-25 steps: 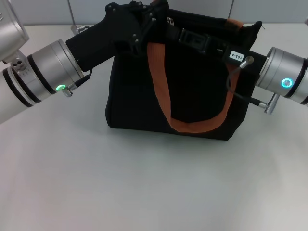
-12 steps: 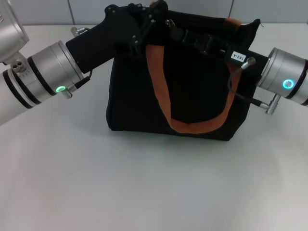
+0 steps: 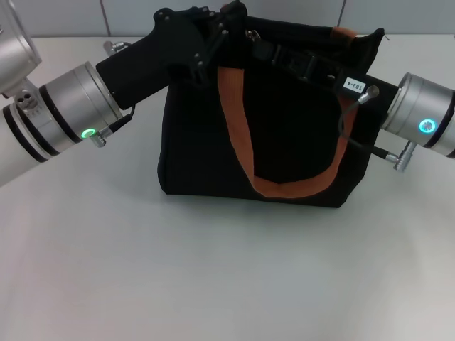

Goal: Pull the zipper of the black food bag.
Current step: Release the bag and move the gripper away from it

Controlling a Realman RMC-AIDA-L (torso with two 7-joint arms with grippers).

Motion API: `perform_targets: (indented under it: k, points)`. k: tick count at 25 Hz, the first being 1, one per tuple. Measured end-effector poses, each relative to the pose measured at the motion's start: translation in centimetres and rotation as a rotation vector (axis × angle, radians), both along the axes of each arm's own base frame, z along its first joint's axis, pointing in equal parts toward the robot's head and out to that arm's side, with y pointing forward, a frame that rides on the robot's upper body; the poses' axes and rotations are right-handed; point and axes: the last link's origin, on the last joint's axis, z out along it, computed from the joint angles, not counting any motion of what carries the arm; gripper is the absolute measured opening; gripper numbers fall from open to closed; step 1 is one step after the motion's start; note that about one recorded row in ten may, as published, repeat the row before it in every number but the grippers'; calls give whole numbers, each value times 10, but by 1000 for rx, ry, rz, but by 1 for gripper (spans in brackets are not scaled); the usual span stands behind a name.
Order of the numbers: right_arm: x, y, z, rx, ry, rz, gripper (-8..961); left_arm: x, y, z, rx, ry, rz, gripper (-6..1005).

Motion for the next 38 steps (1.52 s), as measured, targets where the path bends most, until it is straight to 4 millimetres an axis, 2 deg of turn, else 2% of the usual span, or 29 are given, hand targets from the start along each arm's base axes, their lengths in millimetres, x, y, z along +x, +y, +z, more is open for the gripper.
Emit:
perform_targets:
  k: [21, 29, 38]
  points:
    - [33, -3, 10, 58, -24, -124, -1, -6, -1, 5, 34, -22, 27, 30]
    - [49, -9, 14, 73, -23, -179, -1, -11, 4, 17, 111, -64, 66, 29]
    - [47, -9, 15, 76, -15, -171, -2, -13, 9, 16, 118, -45, 88, 29]
